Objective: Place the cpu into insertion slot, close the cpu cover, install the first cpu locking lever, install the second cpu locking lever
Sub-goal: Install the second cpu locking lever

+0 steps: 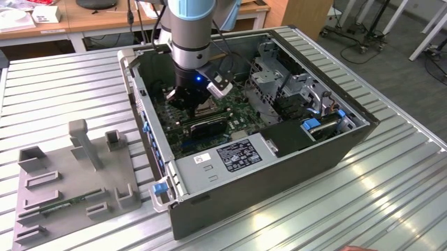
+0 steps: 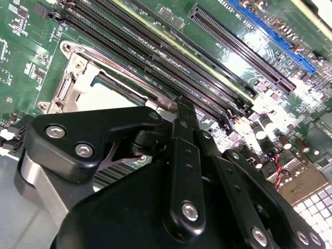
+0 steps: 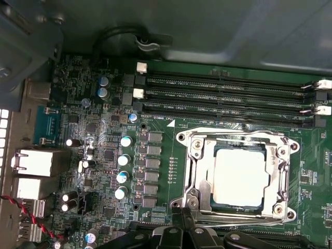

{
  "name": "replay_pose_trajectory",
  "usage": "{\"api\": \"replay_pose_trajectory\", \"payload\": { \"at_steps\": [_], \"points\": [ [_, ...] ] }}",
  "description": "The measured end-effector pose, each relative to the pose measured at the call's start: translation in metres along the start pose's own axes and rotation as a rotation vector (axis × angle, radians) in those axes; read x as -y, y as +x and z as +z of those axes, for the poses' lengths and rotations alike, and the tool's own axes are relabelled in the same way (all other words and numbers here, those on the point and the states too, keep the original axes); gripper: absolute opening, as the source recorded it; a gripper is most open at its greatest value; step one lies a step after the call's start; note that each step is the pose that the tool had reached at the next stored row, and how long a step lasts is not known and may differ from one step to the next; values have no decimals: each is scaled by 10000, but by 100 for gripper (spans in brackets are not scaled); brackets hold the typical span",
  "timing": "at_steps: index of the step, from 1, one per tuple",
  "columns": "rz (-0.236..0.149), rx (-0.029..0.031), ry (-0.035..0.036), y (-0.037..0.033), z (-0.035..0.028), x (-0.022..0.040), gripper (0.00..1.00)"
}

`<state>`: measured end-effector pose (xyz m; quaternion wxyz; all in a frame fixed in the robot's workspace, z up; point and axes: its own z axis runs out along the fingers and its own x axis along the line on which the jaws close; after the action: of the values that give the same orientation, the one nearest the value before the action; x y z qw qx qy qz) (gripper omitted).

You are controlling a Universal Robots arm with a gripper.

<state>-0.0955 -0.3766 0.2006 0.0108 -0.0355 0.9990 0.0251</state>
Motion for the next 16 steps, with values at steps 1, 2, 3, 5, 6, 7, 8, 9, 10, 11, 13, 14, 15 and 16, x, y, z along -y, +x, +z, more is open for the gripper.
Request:
{"api": "replay_pose_trajectory", "payload": {
  "at_steps": [1, 2, 3, 5, 6, 7, 8, 9, 10, 11, 13, 14, 15, 16],
  "points": [
    [1, 2, -10, 1, 0, -1, 11],
    [2, 2, -19, 3, 0, -2, 11],
    [3, 2, -31, 6, -1, -2, 11],
    [6, 4, -61, 12, -1, -3, 11],
    [7, 5, -78, 15, 0, -4, 11],
    [7, 6, -95, 17, 0, -4, 11],
    [7, 8, -112, 19, 1, -5, 11],
    [7, 10, -129, 20, 2, -5, 11],
    [10, 11, -143, 21, 3, -5, 11],
    [12, 11, -157, 21, 5, -5, 11],
    [15, 12, -196, 23, 7, -4, 11],
    [15, 13, -221, 23, 8, -4, 11],
    [16, 17, -248, 22, 9, -4, 11],
    [17, 19, -271, 22, 10, -4, 11]
  ]
}}
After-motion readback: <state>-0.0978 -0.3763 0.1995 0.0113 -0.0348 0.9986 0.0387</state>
